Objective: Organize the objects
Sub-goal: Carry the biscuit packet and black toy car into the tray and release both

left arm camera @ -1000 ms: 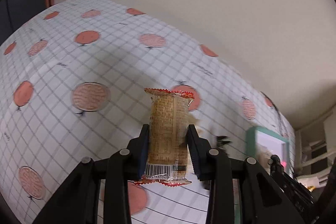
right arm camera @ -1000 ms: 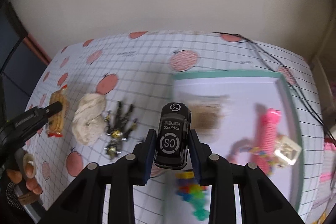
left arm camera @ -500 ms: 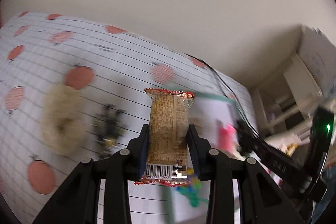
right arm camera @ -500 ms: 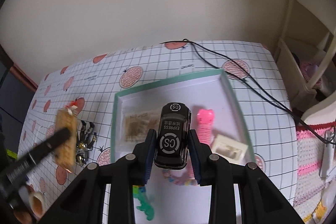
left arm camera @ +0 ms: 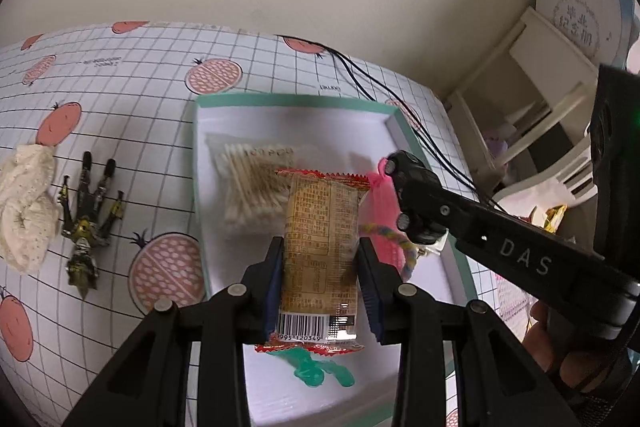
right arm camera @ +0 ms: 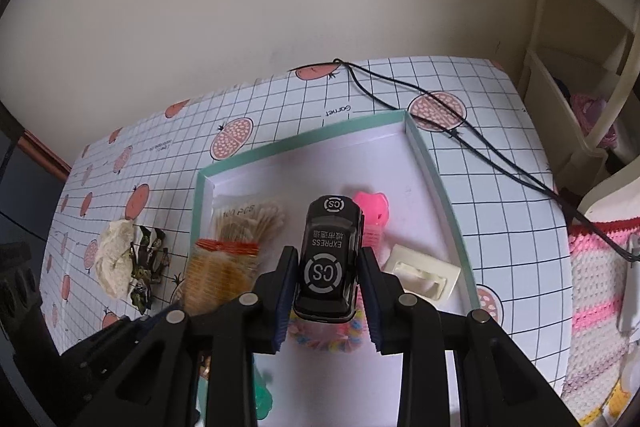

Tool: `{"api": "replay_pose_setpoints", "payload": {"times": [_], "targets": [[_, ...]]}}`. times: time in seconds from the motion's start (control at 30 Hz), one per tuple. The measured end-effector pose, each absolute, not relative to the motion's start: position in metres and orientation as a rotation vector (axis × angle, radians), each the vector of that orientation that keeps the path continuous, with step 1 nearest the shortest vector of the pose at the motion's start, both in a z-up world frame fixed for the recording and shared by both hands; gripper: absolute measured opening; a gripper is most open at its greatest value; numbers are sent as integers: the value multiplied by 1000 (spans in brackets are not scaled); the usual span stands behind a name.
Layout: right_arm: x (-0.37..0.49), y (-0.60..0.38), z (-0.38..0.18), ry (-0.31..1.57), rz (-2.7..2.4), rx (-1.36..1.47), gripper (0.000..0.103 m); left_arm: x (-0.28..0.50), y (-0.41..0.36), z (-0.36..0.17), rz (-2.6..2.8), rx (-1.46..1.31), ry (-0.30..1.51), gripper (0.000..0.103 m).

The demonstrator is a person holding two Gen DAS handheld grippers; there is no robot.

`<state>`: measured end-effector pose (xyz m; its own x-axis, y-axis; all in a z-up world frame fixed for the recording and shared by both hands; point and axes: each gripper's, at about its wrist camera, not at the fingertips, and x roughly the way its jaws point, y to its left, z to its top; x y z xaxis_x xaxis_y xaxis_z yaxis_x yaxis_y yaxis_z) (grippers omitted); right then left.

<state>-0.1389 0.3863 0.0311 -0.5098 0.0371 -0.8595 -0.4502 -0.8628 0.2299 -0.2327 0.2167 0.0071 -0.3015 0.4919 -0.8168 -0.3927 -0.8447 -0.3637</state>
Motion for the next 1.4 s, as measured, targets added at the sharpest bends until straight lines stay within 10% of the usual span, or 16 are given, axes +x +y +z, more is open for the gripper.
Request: {"api": "replay_pose_setpoints", "payload": {"times": [1.0,1.13,1.4], "targets": [[-146,367,37,560,2463,-1394,34,-252,172,28,2318,-1382,-181,58],[-147,364,35,570,2481,-1387,62,-258,159,22,2382,-1417,-173,73],[-149,360,33,549,2492,-1392,81,-266,138,19,2475,-1433,-190,99]]}}
